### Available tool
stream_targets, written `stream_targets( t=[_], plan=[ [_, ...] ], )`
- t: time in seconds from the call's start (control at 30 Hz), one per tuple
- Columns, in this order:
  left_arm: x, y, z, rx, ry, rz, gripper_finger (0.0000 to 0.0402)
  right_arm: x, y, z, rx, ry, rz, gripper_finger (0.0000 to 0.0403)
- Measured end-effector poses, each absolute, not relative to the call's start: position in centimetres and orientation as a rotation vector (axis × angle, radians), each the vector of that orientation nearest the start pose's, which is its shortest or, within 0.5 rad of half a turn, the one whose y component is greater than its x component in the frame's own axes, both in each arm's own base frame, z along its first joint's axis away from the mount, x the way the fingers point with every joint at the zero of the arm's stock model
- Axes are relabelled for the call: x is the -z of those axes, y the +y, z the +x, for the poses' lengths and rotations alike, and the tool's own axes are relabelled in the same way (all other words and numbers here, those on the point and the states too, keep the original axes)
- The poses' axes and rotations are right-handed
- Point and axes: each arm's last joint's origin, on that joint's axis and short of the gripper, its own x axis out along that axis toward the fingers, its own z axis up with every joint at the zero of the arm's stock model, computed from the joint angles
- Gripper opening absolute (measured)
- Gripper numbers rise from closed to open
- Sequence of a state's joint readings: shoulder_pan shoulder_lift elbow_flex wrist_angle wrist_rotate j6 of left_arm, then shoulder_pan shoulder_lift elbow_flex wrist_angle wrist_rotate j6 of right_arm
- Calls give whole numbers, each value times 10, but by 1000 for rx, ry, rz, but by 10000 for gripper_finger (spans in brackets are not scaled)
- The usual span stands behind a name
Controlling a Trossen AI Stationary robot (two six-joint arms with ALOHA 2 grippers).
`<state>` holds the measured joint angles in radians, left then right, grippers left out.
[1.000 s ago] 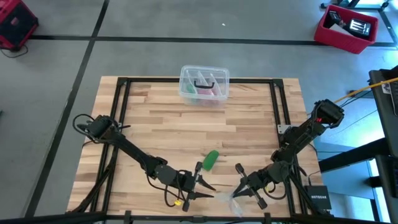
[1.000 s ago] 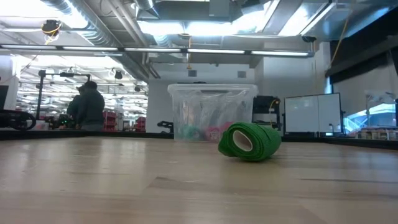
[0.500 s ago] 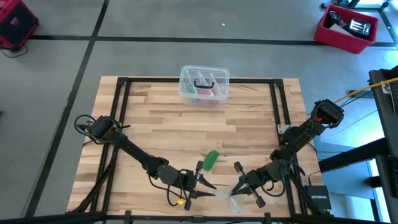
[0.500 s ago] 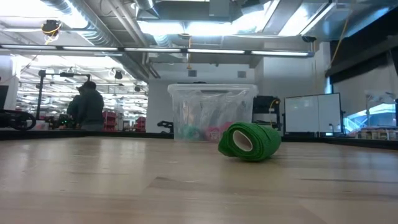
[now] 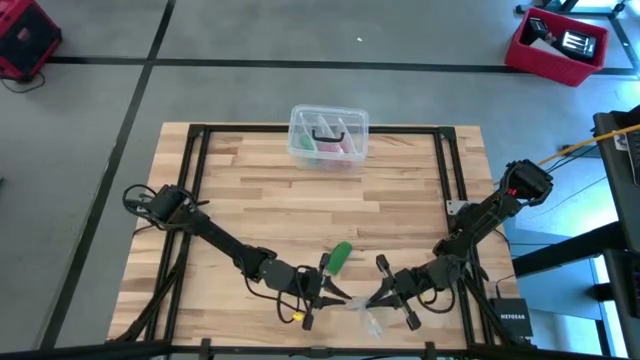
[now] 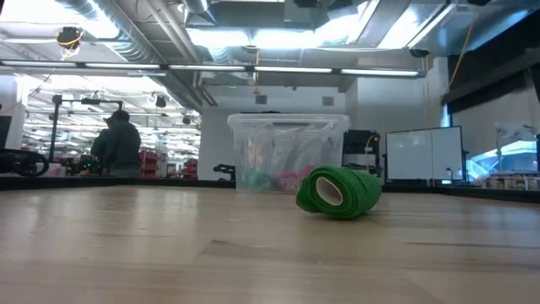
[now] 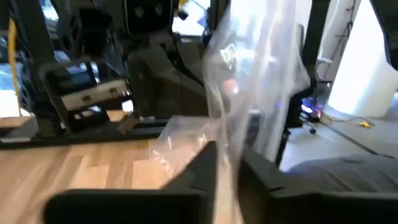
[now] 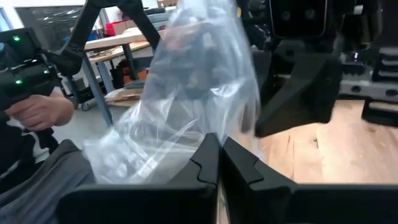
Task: Roll bandage
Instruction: Open the transparent zip lock bag
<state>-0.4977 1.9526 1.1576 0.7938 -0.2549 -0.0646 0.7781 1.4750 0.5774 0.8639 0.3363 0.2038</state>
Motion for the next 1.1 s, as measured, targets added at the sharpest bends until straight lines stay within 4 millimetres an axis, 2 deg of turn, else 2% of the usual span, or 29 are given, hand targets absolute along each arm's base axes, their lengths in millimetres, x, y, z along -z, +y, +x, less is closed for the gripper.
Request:
stream_targets(
  t=[0.07,0.2,0.33,0.43,0.63,0.73,0.83,0.93,1.1],
  plan=[
    [-214,-196,381,258,28,-66,12,-209,196,213,-425,74,197,7],
    [-213,-195,381,249,53,-61,4,-211,195,213,-417,74,284,17],
    [-225,-195,370,197,137,-48,2,-222,192,209,-430,52,296,67],
    [-243,-196,353,121,196,-7,2,-241,189,205,-434,50,270,117],
    [-274,-190,311,-59,332,31,2,-287,180,199,-342,214,77,190],
    [-280,-180,298,-170,375,-21,1,-311,178,200,-242,288,0,205],
    [-285,-167,295,-241,384,-117,1,-330,184,208,-203,295,-85,208],
    [-282,-158,298,-285,408,-143,1,-335,198,223,-217,281,-250,209],
    [-276,-145,300,-350,458,-174,1,-329,222,256,-157,287,-592,209]
  ],
)
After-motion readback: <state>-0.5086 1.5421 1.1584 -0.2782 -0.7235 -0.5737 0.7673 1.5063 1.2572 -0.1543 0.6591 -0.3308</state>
